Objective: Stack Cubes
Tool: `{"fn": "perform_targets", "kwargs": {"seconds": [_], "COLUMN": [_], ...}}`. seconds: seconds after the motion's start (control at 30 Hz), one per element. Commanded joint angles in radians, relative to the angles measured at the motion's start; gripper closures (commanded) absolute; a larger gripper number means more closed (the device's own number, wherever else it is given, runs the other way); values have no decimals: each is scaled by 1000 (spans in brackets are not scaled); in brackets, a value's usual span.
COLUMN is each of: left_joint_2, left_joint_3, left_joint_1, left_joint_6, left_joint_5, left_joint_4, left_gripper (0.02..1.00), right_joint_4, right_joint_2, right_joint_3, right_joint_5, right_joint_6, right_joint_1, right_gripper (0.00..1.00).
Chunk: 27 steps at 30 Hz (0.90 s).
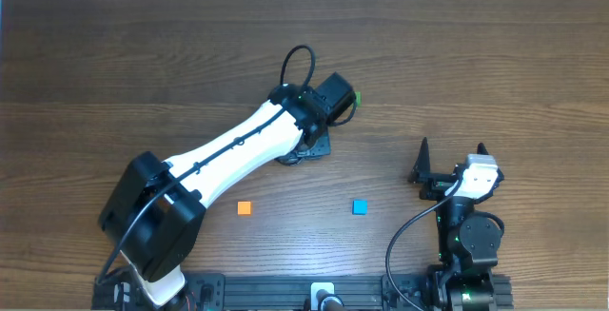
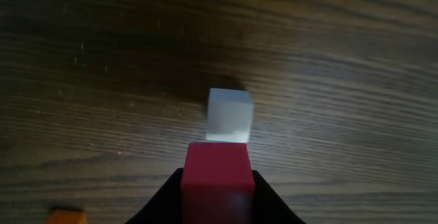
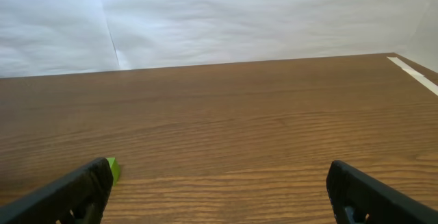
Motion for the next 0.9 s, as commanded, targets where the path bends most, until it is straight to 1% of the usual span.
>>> {"fn": "perform_targets", "kwargs": {"seconds": [0.03, 0.77, 0.9], "left_joint_2": [1, 46, 51], "left_joint_3": [-23, -27, -31], "left_joint_1": [10, 10, 11], "left_joint_6": [6, 7, 7], "left_joint_5": [-19, -19, -19], "left_joint_4": [24, 81, 95], "left_gripper": [943, 943, 941], "right_joint_4": [2, 2, 2], "right_joint_2": [-4, -4, -4], "right_joint_3": [-9, -9, -9], "right_joint_5": [-8, -8, -8], "right_joint_6": [-2, -2, -2], "right_joint_1": [-6, -6, -6], "right_gripper": [7, 7, 20]}}
